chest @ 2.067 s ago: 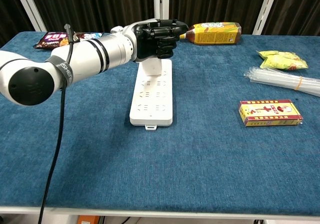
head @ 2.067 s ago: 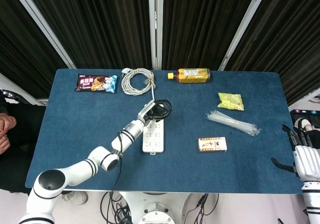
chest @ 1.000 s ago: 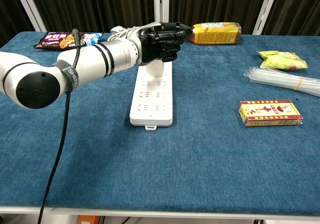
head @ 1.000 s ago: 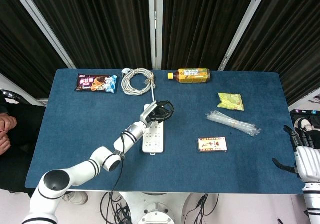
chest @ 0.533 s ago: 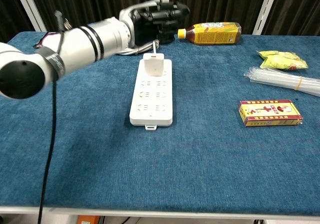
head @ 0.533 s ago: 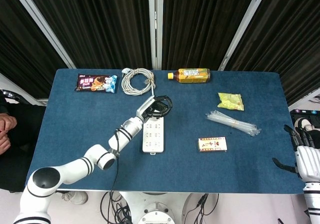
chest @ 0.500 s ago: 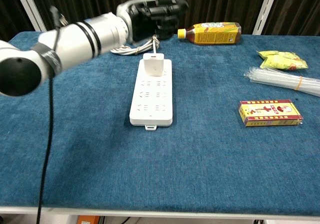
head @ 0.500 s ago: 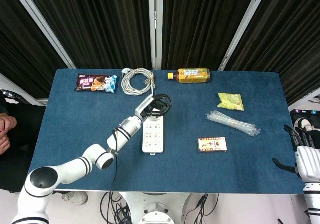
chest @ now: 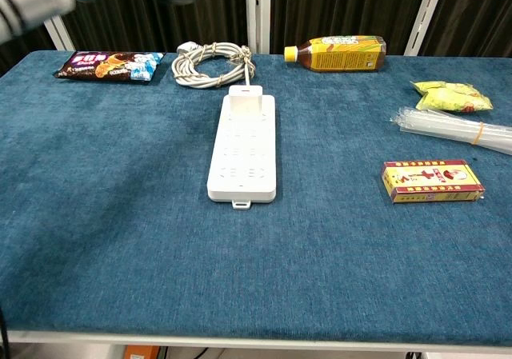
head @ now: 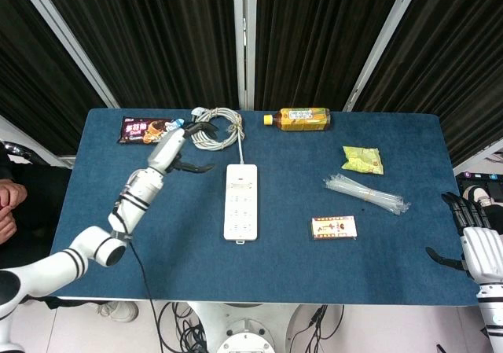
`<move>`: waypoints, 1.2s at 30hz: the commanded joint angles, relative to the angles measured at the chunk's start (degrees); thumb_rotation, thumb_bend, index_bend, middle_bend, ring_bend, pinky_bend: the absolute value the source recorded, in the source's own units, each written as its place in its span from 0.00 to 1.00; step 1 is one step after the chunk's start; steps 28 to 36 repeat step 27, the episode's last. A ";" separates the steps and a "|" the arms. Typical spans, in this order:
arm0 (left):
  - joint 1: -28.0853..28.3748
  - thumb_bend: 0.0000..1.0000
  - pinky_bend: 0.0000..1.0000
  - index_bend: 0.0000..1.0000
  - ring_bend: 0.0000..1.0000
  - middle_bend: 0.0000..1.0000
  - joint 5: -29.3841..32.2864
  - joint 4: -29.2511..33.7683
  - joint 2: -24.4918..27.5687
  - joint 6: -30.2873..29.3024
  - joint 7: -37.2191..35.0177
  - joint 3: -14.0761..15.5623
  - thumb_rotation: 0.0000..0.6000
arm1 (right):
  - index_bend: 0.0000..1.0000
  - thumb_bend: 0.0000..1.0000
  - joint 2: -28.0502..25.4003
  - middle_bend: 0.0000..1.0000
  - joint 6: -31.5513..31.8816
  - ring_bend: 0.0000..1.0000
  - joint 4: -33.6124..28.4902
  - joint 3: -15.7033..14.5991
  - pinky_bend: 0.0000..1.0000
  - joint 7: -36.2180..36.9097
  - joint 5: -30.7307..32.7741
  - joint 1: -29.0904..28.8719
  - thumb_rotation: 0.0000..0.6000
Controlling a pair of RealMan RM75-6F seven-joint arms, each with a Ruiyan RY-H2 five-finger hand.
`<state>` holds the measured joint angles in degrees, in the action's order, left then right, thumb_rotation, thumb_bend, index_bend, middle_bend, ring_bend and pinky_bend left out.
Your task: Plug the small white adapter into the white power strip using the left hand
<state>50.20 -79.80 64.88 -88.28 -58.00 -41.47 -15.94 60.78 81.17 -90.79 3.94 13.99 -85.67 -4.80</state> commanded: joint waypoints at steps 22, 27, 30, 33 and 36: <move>-38.43 0.13 0.00 0.21 0.08 0.20 1.86 28.06 19.58 -34.38 51.46 17.34 1.00 | 0.00 0.06 0.79 0.01 3.47 0.00 -0.11 -0.89 0.00 -3.99 -2.80 0.51 1.00; -40.98 0.13 0.00 0.21 0.08 0.20 -0.51 28.31 18.92 -35.90 50.81 18.32 1.00 | 0.00 0.06 0.63 0.02 3.52 0.00 -1.36 -0.56 0.00 -6.69 -3.17 -0.03 1.00; -40.98 0.13 0.00 0.21 0.08 0.20 -0.51 28.31 18.92 -35.90 50.81 18.32 1.00 | 0.00 0.06 0.63 0.02 3.52 0.00 -1.36 -0.56 0.00 -6.69 -3.17 -0.03 1.00; -40.98 0.13 0.00 0.21 0.08 0.20 -0.51 28.31 18.92 -35.90 50.81 18.32 1.00 | 0.00 0.06 0.63 0.02 3.52 0.00 -1.36 -0.56 0.00 -6.69 -3.17 -0.03 1.00; -40.98 0.13 0.00 0.21 0.08 0.20 -0.51 28.31 18.92 -35.90 50.81 18.32 1.00 | 0.00 0.06 0.63 0.02 3.52 0.00 -1.36 -0.56 0.00 -6.69 -3.17 -0.03 1.00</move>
